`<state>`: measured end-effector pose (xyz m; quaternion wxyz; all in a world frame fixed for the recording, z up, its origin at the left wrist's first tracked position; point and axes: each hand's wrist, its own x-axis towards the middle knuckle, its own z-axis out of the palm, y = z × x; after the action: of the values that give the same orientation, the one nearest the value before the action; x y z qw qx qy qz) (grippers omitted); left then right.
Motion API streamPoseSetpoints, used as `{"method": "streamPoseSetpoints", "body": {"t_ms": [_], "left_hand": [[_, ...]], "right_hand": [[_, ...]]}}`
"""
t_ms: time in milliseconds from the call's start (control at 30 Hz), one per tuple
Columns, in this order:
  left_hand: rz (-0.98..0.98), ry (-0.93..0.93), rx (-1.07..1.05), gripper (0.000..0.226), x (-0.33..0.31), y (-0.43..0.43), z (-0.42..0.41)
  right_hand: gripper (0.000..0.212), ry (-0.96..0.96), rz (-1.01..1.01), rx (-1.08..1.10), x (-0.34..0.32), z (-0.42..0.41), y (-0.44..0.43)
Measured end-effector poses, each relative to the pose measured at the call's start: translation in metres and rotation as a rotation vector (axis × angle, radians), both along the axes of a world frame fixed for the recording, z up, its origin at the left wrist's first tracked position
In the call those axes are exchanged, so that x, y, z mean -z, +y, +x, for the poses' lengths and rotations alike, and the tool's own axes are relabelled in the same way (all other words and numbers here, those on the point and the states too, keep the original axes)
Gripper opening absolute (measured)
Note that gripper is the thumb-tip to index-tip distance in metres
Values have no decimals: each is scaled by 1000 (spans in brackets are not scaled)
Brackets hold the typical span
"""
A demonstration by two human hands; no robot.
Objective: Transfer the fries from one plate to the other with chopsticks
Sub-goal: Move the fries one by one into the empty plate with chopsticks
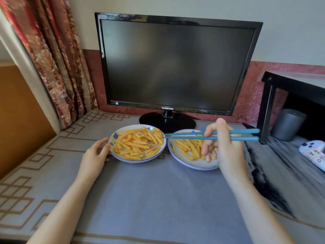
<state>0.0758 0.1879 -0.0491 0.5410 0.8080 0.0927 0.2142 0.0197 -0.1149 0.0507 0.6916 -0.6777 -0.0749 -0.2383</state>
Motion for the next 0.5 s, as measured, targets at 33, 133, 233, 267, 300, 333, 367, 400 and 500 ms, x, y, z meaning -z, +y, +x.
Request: {"method": "streamPoseSetpoints", "body": {"t_ms": [33, 133, 233, 267, 300, 333, 367, 400, 500], "left_hand": [[-4, -1, 2, 30, 0, 0, 0], [-16, -4, 8, 30, 0, 1, 0], [-19, -6, 12, 30, -1, -1, -1], [-22, -5, 9, 30, -1, -1, -1], [-25, -4, 9, 30, -2, -2, -2], [-27, -3, 9, 30, -3, -2, -2], [-28, -2, 10, 31, -3, -2, -2], [-27, -2, 10, 31, -3, -2, -2], [-21, -1, 3, 30, -4, -3, -3]], "right_hand": [[44, 13, -12, -35, 1, 4, 6], [44, 31, -58, -134, 8, 15, 23], [44, 25, -92, -208, 15, 22, 34], [44, 22, -93, -223, 17, 24, 36], [43, 17, -91, -231, 18, 25, 38], [42, 8, -87, -232, 20, 25, 39], [42, 0, -81, -230, 21, 26, 40], [42, -2, -73, -223, 22, 26, 39], [43, 30, -33, -190, 25, 27, 36]]}}
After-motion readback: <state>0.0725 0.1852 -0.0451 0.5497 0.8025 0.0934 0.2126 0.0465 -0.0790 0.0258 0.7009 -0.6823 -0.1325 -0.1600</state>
